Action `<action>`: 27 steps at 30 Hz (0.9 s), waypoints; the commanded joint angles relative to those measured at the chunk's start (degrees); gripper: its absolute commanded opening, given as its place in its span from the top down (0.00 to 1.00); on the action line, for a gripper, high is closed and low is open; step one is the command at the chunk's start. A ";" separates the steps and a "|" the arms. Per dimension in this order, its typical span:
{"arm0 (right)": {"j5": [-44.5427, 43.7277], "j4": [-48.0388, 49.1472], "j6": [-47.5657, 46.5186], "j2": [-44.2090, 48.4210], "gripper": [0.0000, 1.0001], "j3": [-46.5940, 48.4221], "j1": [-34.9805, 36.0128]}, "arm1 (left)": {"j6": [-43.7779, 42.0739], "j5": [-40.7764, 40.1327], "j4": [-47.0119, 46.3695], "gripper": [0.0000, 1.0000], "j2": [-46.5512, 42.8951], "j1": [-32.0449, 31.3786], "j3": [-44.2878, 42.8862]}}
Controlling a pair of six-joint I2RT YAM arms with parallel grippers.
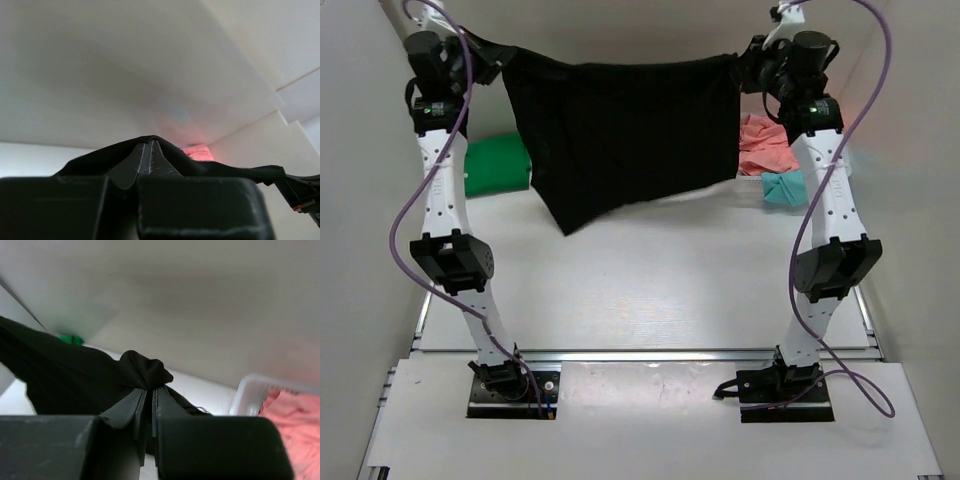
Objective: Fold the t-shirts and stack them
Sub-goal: Flatten out the tshirt
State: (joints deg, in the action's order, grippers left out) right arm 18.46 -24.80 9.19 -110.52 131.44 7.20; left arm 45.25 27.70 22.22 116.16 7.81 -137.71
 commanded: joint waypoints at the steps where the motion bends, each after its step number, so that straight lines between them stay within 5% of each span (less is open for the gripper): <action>1: 3.25 6.60 -0.06 5.75 1.00 -0.79 -2.71 | 1.08 2.88 -5.70 1.00 -8.65 2.82 -1.26; 10: 6.23 7.48 -1.81 23.39 1.00 -43.13 -3.69 | -12.82 -0.18 5.72 1.00 -32.00 -5.08 35.28; 19: 7.90 3.79 0.11 43.18 1.00 -82.18 -1.14 | -12.75 -7.75 11.44 1.00 -65.23 -4.66 90.72; 27: 8.79 -9.64 2.41 48.82 1.00 -92.49 -0.43 | -11.33 -9.60 22.25 1.00 -77.73 -8.78 104.12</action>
State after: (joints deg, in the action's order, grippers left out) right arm 26.26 -30.26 9.93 -63.48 40.77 7.07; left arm 33.50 19.25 41.34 41.80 -0.60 -35.03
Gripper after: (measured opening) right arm 0.023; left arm 0.022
